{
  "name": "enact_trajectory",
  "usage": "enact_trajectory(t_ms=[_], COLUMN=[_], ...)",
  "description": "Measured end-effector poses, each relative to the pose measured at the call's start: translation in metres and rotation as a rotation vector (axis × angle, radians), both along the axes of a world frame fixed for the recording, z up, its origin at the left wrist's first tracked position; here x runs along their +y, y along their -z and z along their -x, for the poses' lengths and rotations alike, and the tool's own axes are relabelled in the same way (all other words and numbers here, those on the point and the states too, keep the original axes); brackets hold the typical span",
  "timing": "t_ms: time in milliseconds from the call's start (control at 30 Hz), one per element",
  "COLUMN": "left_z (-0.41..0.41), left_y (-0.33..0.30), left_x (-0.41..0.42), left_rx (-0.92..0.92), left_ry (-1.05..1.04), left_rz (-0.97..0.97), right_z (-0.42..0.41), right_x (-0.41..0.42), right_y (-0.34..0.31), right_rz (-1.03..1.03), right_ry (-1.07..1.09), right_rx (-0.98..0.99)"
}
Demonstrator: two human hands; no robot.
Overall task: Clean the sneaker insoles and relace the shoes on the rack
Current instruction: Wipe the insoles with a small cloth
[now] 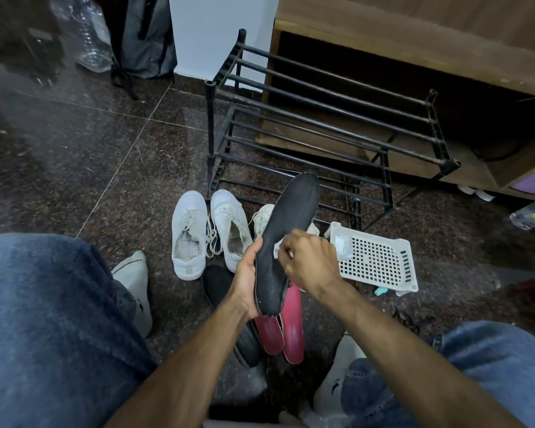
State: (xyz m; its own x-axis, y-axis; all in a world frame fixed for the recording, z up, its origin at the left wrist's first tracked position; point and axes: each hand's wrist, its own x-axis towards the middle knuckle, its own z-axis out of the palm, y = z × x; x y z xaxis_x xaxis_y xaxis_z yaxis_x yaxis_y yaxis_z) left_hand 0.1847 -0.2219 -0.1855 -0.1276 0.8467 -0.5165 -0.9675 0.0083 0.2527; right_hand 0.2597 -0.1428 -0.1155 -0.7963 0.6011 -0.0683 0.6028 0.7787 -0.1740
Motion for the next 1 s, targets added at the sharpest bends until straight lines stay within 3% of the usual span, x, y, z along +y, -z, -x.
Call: enact_trajectory(t_ms=[100, 267, 467, 667, 833, 933, 1000], left_z=[0.000, -0.004, -0.006, -0.001, 0.011, 0.010, 0.005], left_y=[0.001, 0.004, 0.006, 0.007, 0.008, 0.009, 0.008], left_x=[0.000, 0.002, 0.003, 0.003, 0.000, 0.001, 0.003], left_rx=[0.022, 0.021, -0.011, -0.012, 0.015, 0.026, 0.001], left_ry=[0.018, 0.044, 0.016, 0.009, 0.024, 0.019, 0.034], left_rz=[0.006, 0.053, -0.018, 0.030, 0.029, 0.037, 0.032], right_z=[-0.009, 0.003, -0.009, 0.005, -0.015, -0.025, -0.015], right_x=[-0.005, 0.023, 0.003, 0.012, -0.032, -0.034, -0.017], right_y=[0.001, 0.001, 0.000, 0.000, 0.008, 0.010, 0.004], right_rz=[-0.007, -0.064, -0.045, -0.102, 0.081, 0.003, -0.065], right_ry=[-0.086, 0.085, -0.102, 0.009, -0.219, -0.288, -0.215], right_rx=[-0.070, -0.037, -0.109, -0.063, -0.068, -0.068, -0.072])
